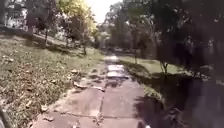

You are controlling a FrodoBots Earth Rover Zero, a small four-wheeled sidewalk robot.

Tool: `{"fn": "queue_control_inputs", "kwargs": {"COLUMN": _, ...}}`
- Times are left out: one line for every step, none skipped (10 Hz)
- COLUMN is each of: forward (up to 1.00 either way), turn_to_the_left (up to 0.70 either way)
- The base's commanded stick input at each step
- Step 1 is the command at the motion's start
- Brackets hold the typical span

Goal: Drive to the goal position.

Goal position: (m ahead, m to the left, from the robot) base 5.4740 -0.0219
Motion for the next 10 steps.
{"fn": "queue_control_inputs", "kwargs": {"forward": 0.45, "turn_to_the_left": 0.23}}
{"fn": "queue_control_inputs", "kwargs": {"forward": 0.45, "turn_to_the_left": 0.27}}
{"fn": "queue_control_inputs", "kwargs": {"forward": 0.45, "turn_to_the_left": 0.27}}
{"fn": "queue_control_inputs", "kwargs": {"forward": 0.45, "turn_to_the_left": 0.27}}
{"fn": "queue_control_inputs", "kwargs": {"forward": 0.45, "turn_to_the_left": 0.27}}
{"fn": "queue_control_inputs", "kwargs": {"forward": 0.45, "turn_to_the_left": 0.07}}
{"fn": "queue_control_inputs", "kwargs": {"forward": 0.45, "turn_to_the_left": 0.0}}
{"fn": "queue_control_inputs", "kwargs": {"forward": 0.45, "turn_to_the_left": 0.0}}
{"fn": "queue_control_inputs", "kwargs": {"forward": 0.45, "turn_to_the_left": 0.0}}
{"fn": "queue_control_inputs", "kwargs": {"forward": 0.45, "turn_to_the_left": 0.0}}
